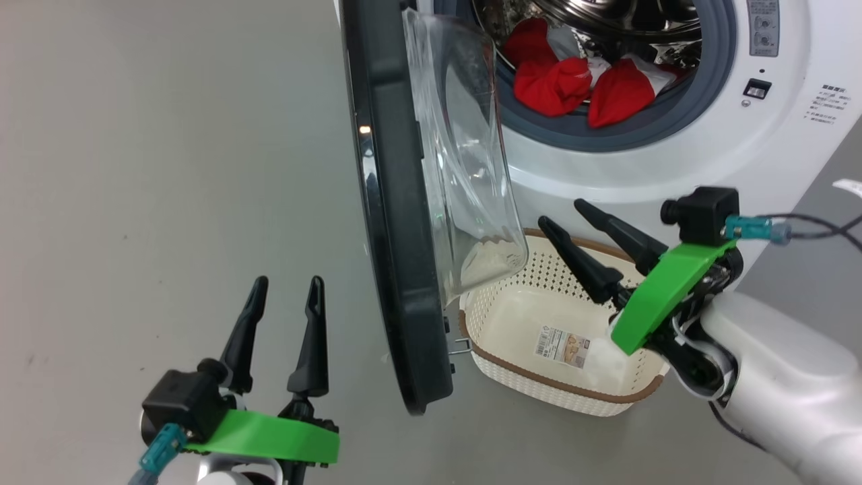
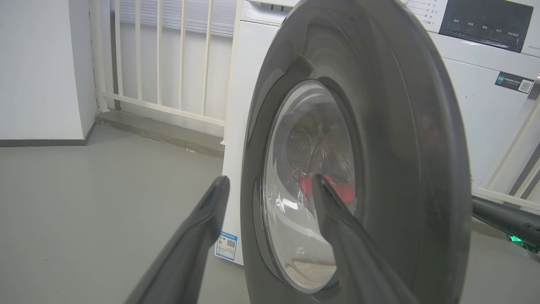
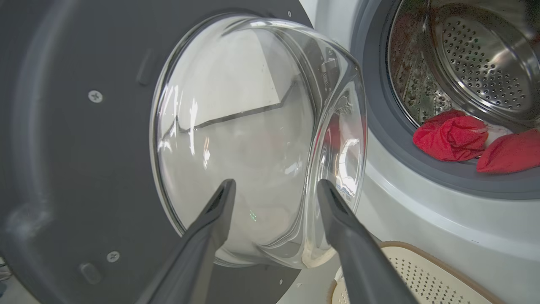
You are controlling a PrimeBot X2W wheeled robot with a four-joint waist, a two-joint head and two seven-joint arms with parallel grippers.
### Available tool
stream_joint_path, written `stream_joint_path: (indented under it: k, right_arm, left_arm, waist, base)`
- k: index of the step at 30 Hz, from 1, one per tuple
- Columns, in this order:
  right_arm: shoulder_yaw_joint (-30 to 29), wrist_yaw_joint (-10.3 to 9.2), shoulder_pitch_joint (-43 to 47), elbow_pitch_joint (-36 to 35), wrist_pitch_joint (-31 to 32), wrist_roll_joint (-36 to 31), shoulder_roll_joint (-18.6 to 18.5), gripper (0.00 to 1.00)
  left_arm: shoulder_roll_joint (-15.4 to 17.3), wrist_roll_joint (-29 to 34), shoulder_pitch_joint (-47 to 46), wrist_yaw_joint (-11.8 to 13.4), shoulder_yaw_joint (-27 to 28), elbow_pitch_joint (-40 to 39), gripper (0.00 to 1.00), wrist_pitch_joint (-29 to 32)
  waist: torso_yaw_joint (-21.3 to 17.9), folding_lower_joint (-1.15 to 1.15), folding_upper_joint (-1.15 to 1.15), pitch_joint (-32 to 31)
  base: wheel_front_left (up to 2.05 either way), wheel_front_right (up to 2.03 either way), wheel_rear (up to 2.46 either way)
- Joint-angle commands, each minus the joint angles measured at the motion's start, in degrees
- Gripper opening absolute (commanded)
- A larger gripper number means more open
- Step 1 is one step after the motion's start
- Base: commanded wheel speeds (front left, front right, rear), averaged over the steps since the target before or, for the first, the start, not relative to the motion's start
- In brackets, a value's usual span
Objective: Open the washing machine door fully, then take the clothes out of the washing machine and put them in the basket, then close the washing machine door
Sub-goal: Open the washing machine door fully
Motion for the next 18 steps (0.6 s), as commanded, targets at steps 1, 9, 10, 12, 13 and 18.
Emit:
stream_joint_path:
  k: [1, 9, 10, 12, 13, 18]
  right_arm:
    - [-3.4, 0.29, 3.4, -0.4, -0.8, -4.5, 1.3, 1.0]
    - [-26.0, 0.29, 15.1, -3.1, -0.8, -27.6, 8.1, 1.0]
    - [-29.8, 0.29, 17.3, -4.3, -0.8, -30.5, 9.8, 1.0]
    - [-36.0, 0.29, 21.4, -6.8, -0.8, -37.0, 12.9, 1.0]
    - [-38.6, 0.29, 23.3, -8.0, -0.8, -40.1, 14.5, 1.0]
    - [-48.1, 0.29, 30.6, -14.8, -0.8, -53.1, 20.4, 1.0]
  left_arm:
    - [1.0, 0.8, 0.1, 0.0, 2.2, -1.7, 1.0, -0.4]
    - [1.0, 1.5, 1.2, 0.2, 2.4, -3.2, 1.0, -0.4]
    - [1.0, 1.5, 1.3, 0.2, 2.4, -3.3, 1.0, -0.4]
    - [1.0, 1.5, 1.5, 0.3, 2.4, -3.6, 1.0, -0.4]
    - [1.0, 1.5, 1.5, 0.4, 2.4, -3.7, 1.0, -0.4]
    - [1.0, 1.4, 1.8, 0.9, 2.4, -4.2, 1.0, -0.4]
  waist:
    - [-0.2, 0.0, 0.0, -0.4]
    - [-0.4, 0.0, 0.0, -1.1]
    - [-0.3, 0.0, 0.0, -1.2]
    - [-0.2, 0.0, 0.0, -1.3]
    - [-0.2, 0.0, 0.0, -1.3]
    - [-0.1, 0.0, 0.0, -1.0]
  base:
    - [0.0, 0.0, 0.0]
    - [0.0, 0.0, 0.0]
    - [0.0, 0.0, 0.0]
    - [0.0, 0.0, 0.0]
    - [0.0, 0.0, 0.0]
    - [0.0, 0.0, 0.0]
